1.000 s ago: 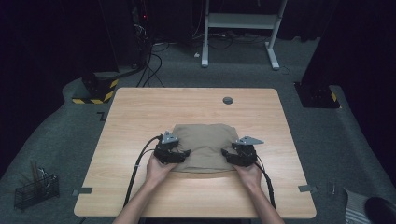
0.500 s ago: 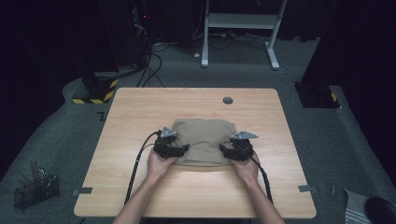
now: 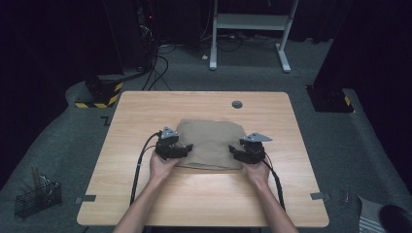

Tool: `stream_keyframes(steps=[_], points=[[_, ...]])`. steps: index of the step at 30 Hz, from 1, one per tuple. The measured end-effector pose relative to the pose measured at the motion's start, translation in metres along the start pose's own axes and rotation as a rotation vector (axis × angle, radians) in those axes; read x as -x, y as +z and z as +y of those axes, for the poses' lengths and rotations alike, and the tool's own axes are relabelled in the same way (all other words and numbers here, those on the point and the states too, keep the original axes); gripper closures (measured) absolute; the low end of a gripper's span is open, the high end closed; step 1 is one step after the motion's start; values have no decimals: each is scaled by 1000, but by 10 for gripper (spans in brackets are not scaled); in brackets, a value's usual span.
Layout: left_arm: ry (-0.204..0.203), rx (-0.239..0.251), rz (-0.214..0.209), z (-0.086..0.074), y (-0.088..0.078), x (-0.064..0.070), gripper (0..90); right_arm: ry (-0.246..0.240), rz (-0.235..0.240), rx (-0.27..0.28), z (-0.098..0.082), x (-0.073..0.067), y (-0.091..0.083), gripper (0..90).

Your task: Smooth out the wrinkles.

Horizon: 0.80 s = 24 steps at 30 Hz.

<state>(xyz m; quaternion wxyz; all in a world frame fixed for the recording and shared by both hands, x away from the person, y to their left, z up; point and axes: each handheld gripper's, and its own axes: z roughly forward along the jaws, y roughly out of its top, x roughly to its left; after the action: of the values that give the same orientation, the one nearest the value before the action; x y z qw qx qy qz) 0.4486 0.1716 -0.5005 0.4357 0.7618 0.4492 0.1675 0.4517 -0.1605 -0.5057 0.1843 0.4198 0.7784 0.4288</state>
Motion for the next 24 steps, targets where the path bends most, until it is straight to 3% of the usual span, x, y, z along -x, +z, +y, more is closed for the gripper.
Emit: stream_keyframes(steps=[5,8,24], points=[[13,29,1,-1,-18,-2,249,23,-7,28,-4,7,-16,418],[23,25,23,-4,-26,-6,249,35,-23,31,-8,13,-23,420],[-4,69,67,-16,-60,-22,271,77,-72,77,-17,29,-53,429]])
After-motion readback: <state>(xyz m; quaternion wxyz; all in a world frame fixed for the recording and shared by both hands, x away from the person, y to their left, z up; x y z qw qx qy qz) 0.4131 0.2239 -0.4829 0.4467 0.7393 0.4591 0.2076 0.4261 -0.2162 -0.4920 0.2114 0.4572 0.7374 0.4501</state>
